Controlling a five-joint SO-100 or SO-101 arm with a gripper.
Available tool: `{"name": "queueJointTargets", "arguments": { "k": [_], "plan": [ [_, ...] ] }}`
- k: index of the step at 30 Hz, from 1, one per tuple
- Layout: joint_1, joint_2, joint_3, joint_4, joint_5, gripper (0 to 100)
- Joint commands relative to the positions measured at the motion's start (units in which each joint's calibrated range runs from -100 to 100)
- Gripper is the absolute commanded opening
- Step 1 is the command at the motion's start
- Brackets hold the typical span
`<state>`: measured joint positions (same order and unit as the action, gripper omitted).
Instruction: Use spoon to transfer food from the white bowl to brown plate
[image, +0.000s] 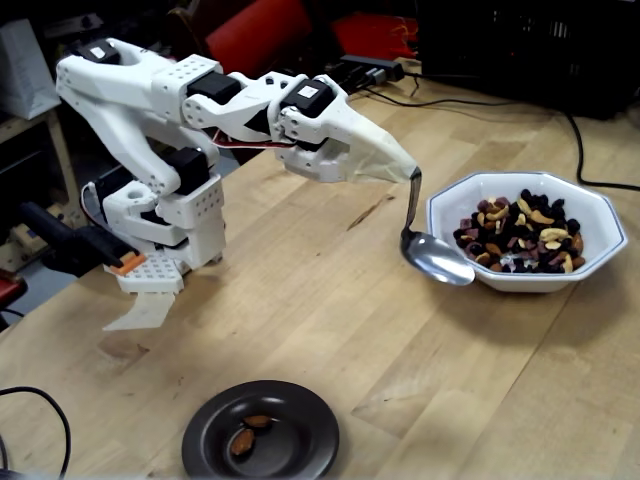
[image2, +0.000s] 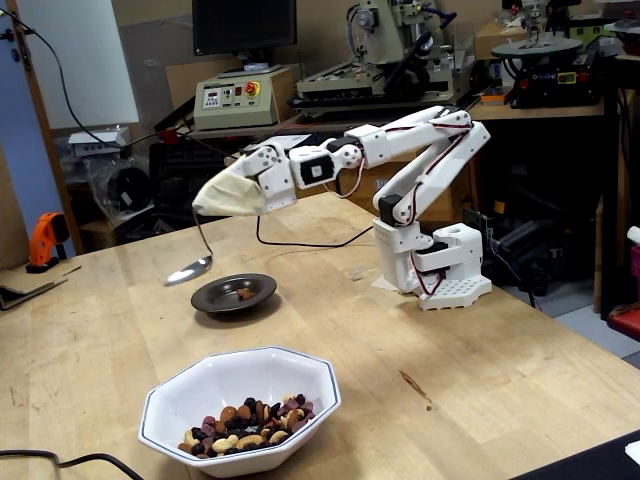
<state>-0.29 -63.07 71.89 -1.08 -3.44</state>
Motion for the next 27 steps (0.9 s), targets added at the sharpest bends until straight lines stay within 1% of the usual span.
{"name": "queueJointTargets", "arguments": {
  "k": [1, 10, 27],
  "plan": [
    [-1.6, -8.6, 1.7, 0.5, -0.1, 4],
    [-1.6, -21.9, 8.8, 0.7, 0.1, 4],
    [-1.7, -29.7, 20.2, 0.7, 0.2, 4]
  ]
}}
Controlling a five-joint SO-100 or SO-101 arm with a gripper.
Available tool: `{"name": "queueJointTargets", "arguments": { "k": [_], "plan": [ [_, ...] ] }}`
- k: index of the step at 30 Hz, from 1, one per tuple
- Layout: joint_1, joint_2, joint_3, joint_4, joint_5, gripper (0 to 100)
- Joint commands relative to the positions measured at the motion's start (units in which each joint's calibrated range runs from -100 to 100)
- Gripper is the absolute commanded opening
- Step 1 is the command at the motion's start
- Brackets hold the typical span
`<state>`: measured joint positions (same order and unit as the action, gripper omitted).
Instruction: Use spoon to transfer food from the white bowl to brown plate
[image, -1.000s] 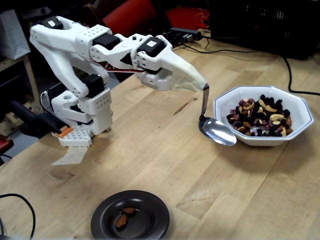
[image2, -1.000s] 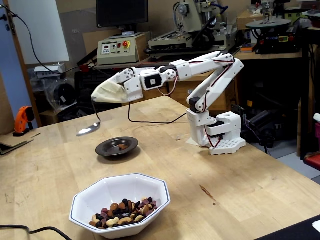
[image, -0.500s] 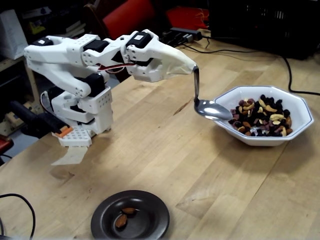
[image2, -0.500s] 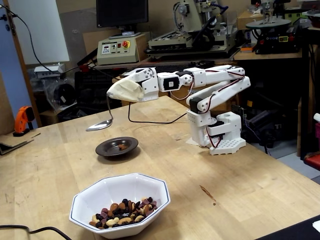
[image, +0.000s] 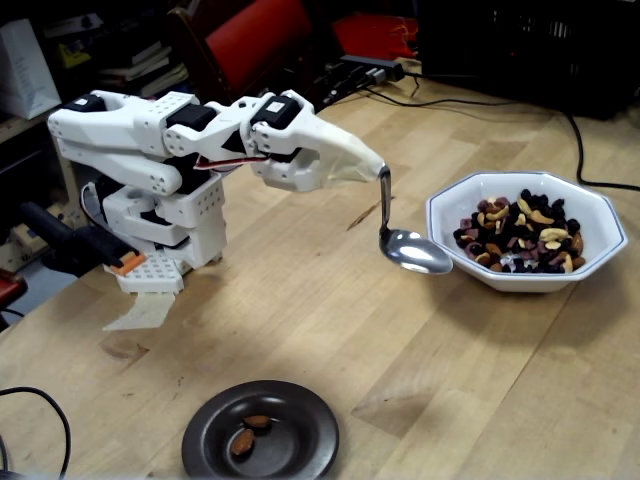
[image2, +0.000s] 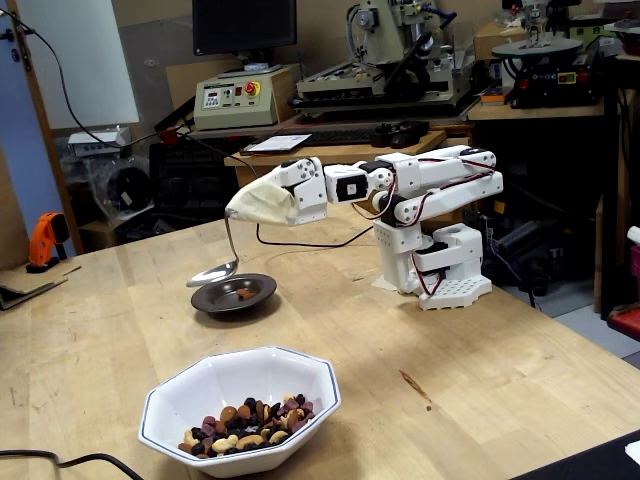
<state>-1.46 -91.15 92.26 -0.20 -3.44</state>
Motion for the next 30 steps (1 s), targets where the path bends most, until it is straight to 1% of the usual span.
{"name": "queueJointTargets", "arguments": {
  "k": [1, 9, 30],
  "plan": [
    [-0.4, -2.0, 0.2, -0.2, 0.2, 4],
    [-0.7, -5.5, 2.3, -0.2, -0.1, 4],
    [-0.4, -6.2, 2.9, -0.3, 0.0, 4]
  ]
}}
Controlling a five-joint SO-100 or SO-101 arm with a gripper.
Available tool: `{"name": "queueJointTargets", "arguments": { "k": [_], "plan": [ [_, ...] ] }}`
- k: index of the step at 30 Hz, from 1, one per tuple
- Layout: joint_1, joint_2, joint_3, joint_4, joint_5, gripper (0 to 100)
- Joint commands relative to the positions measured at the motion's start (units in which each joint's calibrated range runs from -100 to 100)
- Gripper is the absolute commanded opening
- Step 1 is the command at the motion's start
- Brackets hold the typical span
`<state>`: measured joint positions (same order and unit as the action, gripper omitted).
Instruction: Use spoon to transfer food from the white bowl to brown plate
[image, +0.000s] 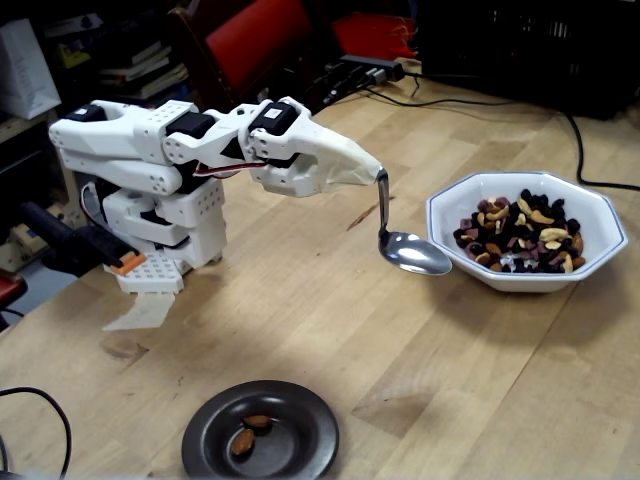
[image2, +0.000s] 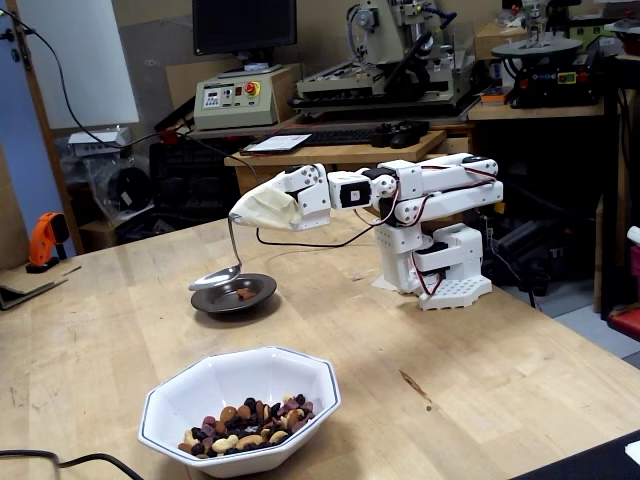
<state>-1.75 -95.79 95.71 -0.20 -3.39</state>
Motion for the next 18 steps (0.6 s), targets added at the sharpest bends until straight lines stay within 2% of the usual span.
{"name": "queueJointTargets", "arguments": {
  "k": [1, 18],
  "plan": [
    [-0.1, -1.6, -0.6, -0.3, 0.0, 4],
    [-0.4, -1.6, -0.6, -0.3, 0.1, 4]
  ]
}}
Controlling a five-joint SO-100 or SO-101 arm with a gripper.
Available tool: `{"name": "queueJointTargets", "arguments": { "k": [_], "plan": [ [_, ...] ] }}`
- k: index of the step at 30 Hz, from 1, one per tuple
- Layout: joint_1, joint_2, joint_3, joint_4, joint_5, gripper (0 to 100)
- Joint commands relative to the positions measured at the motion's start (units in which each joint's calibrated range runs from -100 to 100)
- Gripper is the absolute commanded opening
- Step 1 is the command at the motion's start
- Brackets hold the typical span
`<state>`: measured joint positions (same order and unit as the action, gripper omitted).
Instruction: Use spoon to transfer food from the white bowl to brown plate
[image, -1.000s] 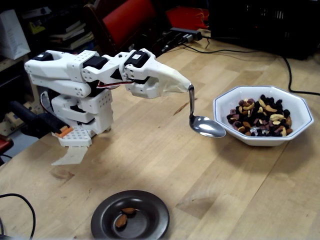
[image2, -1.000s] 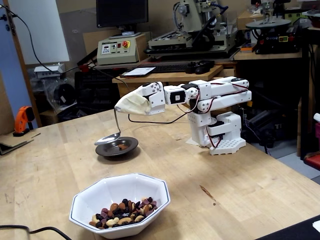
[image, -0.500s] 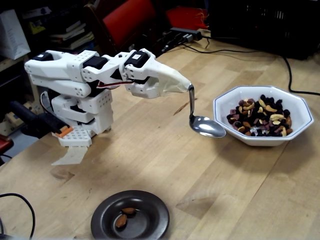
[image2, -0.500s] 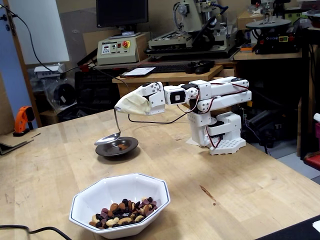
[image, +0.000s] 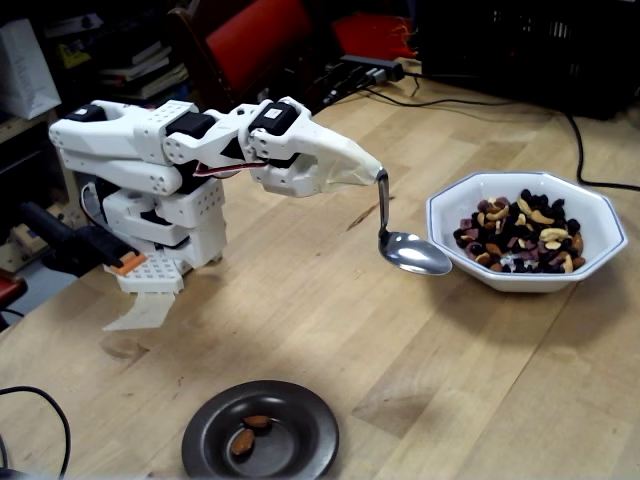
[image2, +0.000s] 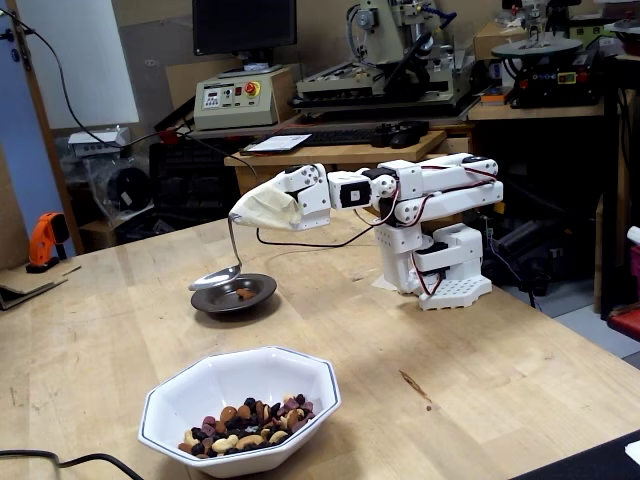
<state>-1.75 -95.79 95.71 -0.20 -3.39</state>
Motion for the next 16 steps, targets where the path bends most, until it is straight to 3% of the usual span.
{"name": "queueJointTargets", "arguments": {
  "k": [1, 16],
  "plan": [
    [-0.3, -1.6, -0.6, -0.3, 0.1, 4],
    [0.1, -1.6, -0.6, -0.3, 0.1, 4]
  ]
}}
